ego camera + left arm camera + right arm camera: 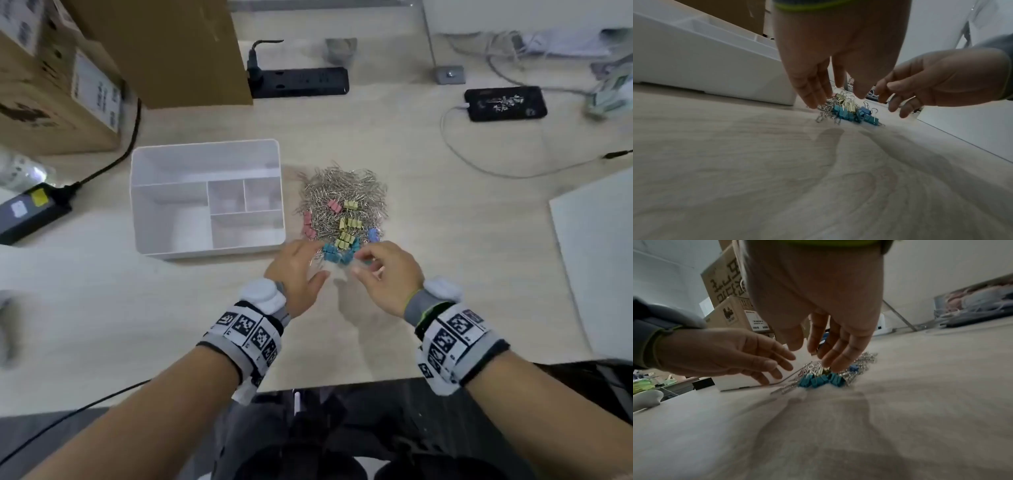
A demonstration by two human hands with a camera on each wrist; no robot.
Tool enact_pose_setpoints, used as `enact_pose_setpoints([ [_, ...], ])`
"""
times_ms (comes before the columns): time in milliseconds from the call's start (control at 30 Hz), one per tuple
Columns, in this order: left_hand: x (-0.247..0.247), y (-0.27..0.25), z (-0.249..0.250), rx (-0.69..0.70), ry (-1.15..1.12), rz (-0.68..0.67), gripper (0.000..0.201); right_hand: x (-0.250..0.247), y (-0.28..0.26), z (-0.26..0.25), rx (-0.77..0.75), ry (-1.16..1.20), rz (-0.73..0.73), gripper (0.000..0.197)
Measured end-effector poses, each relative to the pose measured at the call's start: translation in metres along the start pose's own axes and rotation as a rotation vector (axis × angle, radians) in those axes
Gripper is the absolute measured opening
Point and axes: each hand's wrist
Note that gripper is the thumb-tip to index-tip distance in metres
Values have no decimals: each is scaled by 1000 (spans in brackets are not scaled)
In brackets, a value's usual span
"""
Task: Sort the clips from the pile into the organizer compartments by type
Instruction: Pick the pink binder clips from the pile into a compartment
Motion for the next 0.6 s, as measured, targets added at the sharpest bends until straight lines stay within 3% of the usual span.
enact_pose_setpoints([
  [100, 10, 8, -5, 85, 130, -7, 54, 4, 8, 7, -41, -104, 96, 28],
  [200, 14, 17, -4, 101, 228, -23, 62, 7, 18, 13, -173, -217, 132, 42],
  [333, 19, 21, -4, 84, 294, -66, 67, 11, 38, 9, -230, -351, 149, 55],
  [433, 22, 16, -6, 86, 302, -103, 74, 16, 44, 7, -259, -402, 120, 52],
  [600, 22, 7, -12, 139, 256, -99, 71, 22, 38, 18, -291, -386, 113, 31],
])
Point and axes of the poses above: each hand's wrist, its own y-axis towards the middle knuckle, its own x-axis out of the palm, z = x × y, and after that the axes turned 5 degrees about y, right-handed
